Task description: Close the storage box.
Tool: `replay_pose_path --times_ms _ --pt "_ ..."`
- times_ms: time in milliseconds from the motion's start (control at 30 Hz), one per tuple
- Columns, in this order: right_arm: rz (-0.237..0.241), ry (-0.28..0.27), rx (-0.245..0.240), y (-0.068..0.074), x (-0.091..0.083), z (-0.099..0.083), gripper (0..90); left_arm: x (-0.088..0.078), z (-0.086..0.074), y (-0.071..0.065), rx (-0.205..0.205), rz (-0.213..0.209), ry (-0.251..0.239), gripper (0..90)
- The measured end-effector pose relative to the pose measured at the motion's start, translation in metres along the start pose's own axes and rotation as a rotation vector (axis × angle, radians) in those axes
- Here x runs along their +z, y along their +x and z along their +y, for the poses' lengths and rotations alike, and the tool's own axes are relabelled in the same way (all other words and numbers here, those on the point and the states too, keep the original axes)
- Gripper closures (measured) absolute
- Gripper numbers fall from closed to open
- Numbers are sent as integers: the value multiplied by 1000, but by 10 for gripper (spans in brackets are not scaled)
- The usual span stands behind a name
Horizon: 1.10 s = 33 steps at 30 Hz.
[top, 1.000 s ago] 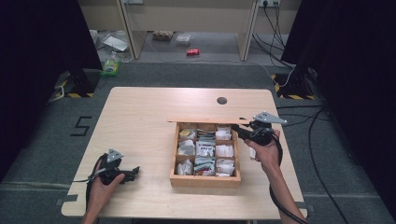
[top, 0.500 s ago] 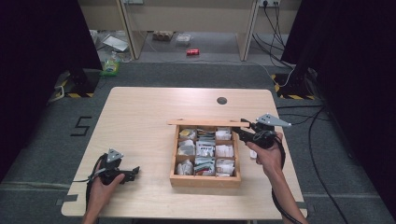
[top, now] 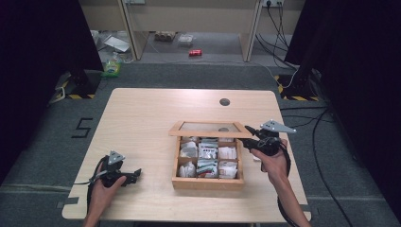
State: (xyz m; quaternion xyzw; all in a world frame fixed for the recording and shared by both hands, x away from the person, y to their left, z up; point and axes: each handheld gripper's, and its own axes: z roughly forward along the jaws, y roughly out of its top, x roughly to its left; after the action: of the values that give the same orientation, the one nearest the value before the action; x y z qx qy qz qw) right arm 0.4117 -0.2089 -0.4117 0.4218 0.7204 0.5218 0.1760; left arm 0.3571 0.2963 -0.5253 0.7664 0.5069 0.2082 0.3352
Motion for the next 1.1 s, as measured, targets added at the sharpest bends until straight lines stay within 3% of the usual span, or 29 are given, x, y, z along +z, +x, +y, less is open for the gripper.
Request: replay_pose_path --times_ms 767,1100 --pt "31 39 -15 1 -5 -23 487 0 0 0 1 0 0 1" --pt "42 52 1 1 -6 -30 482 0 0 0 1 0 0 1"
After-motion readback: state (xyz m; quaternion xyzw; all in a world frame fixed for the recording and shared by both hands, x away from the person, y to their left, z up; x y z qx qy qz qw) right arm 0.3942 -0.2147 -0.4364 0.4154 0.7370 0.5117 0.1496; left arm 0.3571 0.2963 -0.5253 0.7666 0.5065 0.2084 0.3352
